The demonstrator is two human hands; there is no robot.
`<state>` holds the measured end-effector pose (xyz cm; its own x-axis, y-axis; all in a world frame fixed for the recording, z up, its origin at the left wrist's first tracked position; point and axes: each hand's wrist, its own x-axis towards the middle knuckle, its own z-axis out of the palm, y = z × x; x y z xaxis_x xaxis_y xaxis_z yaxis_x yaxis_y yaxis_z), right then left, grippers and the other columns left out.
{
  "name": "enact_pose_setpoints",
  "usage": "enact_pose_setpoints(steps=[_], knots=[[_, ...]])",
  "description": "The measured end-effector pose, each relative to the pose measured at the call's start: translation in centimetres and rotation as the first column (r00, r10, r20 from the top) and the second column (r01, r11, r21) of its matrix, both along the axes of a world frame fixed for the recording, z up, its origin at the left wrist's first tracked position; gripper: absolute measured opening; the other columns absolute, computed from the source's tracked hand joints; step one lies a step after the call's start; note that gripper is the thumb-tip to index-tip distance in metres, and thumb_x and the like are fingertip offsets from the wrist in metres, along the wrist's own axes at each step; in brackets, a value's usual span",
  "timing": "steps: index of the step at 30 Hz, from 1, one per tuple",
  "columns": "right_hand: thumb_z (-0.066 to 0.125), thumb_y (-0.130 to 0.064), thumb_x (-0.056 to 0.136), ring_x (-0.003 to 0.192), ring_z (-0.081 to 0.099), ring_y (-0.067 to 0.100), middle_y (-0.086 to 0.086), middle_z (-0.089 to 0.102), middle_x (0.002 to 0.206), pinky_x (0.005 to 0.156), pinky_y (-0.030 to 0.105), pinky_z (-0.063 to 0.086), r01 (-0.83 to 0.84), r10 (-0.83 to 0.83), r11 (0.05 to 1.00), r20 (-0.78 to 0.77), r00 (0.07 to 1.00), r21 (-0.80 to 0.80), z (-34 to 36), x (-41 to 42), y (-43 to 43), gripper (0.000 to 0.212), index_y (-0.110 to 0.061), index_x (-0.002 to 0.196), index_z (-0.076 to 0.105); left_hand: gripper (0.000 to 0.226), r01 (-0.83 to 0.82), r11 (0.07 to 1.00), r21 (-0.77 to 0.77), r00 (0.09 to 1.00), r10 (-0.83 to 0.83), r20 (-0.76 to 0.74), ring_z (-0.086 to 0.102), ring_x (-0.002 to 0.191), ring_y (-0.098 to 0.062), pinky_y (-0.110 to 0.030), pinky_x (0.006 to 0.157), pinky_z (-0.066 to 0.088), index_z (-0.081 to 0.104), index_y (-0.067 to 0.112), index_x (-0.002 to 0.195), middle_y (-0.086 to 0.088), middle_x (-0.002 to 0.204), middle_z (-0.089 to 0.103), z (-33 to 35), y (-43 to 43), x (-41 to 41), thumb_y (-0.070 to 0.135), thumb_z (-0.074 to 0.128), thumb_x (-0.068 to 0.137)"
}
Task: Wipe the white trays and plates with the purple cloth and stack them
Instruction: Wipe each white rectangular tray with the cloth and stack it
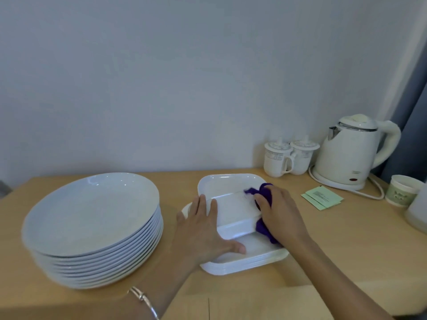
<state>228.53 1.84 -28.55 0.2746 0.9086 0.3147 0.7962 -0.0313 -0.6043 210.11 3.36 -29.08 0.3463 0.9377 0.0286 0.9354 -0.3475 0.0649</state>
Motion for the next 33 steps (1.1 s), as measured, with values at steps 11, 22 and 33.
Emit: enact_pose_setpoints(steps=[11,22,33], knots=[[0.041,-0.038,0.099,0.123,0.036,0.022,0.003,0.042,0.134,0.099,0.031,0.034,-0.044,0.051,0.997,0.141,0.989,-0.057,0.6,-0.9,-1.1,0.035,-0.019,0.128,0.046,0.110,0.058,0.997,-0.059,0.997,-0.060,-0.041,-0.010,0.146,-0.020,-0.055,0.113,0.015,-0.001,0.023,0.151,-0.003,0.160,-0.008,0.2,0.0,-0.4,0.087,0.036,0.070],[0.039,-0.042,0.098,0.114,0.047,0.020,-0.002,0.053,0.121,0.090,0.031,0.039,-0.148,0.160,0.987,0.315,0.936,-0.060,1.9,-2.9,-0.2,0.031,-0.023,0.115,0.055,0.080,0.334,0.938,0.096,0.938,-0.320,-0.135,0.002,0.148,-0.023,-0.055,0.116,0.014,0.014,0.019,0.153,-0.006,0.160,-0.001,0.5,-2.3,-1.0,0.063,-0.005,0.089],[0.047,-0.035,0.096,0.127,0.032,0.015,-0.005,0.043,0.135,0.100,0.029,0.034,-0.086,0.078,0.996,0.202,0.976,0.033,-0.5,-1.7,-2.1,0.034,-0.023,0.127,0.050,0.100,0.218,0.972,0.084,0.970,-0.225,0.087,0.007,0.146,-0.011,-0.034,0.117,0.004,0.019,0.021,0.150,0.006,0.159,0.011,1.5,-0.5,-1.4,0.083,0.004,0.073]])
